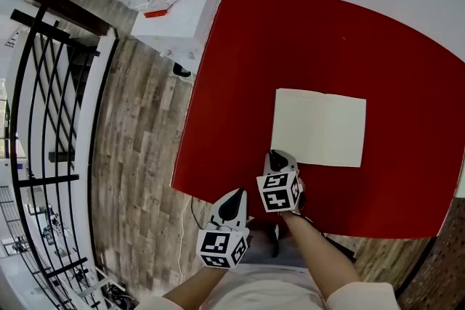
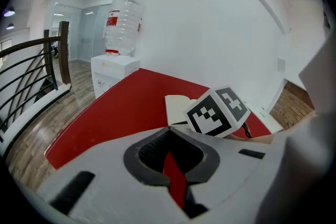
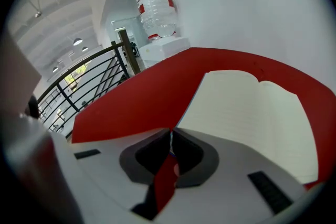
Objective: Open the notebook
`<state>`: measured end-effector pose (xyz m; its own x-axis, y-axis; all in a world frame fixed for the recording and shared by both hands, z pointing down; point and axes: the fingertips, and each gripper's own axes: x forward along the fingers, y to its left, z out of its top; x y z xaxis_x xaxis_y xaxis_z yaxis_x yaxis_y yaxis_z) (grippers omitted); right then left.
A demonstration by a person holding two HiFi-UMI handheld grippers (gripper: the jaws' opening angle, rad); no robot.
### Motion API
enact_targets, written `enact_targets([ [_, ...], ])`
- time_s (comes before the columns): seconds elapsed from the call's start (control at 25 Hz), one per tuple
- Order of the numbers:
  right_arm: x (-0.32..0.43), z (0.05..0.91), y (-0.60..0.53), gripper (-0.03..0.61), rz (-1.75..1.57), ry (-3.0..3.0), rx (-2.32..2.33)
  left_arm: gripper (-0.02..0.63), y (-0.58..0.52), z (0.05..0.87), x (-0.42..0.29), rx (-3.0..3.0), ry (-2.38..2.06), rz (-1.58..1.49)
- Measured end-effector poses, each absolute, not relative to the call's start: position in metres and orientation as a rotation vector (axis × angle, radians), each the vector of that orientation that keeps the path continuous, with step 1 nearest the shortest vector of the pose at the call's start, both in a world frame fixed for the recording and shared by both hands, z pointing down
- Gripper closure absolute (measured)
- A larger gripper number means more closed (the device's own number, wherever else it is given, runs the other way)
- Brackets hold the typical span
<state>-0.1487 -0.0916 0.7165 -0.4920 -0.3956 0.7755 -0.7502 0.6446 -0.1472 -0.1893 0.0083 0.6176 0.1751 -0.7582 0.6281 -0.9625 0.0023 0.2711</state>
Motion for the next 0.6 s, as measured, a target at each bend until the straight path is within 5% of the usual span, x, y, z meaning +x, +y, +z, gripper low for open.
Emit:
enact_targets([
  [0.6,-0.1538,0.7170,-0.0864,0.515,0.652,-2.160,0.915,0.609,0.0125,0.6195,-0.1974,1.792,-1.630,0.384],
])
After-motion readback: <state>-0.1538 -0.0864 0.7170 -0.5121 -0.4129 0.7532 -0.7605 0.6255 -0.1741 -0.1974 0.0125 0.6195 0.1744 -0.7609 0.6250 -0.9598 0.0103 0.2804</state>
